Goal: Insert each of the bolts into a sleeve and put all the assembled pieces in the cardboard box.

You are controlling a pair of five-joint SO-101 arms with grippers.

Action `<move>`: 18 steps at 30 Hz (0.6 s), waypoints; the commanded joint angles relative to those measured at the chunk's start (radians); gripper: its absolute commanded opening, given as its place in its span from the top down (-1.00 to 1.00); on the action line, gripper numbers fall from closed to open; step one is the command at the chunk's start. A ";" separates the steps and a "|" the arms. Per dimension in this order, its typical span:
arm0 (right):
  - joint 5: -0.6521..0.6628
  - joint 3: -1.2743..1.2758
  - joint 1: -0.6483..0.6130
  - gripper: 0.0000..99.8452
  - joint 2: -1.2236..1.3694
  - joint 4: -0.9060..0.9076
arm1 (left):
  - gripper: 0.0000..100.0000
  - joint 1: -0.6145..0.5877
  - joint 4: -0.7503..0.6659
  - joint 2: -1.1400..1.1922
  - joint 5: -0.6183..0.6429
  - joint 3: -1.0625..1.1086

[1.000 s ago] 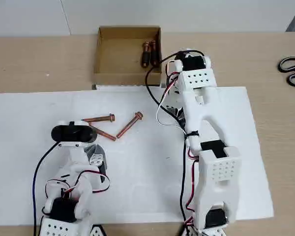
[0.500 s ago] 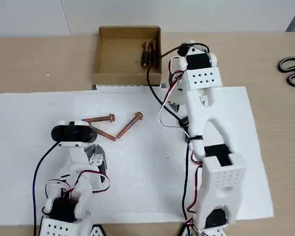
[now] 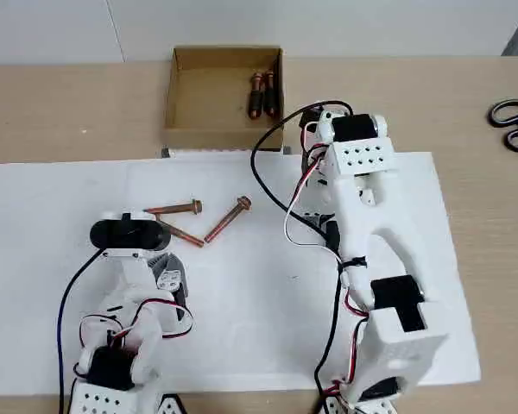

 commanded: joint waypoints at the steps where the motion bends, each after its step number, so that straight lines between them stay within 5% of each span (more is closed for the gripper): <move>1: 0.037 -0.003 0.001 0.71 -0.050 -0.024 | 0.99 -0.005 -0.023 -0.009 0.008 -0.004; 18: 0.046 -0.008 0.005 0.71 0.159 -0.140 | 0.99 -0.005 -0.023 -0.009 0.008 -0.004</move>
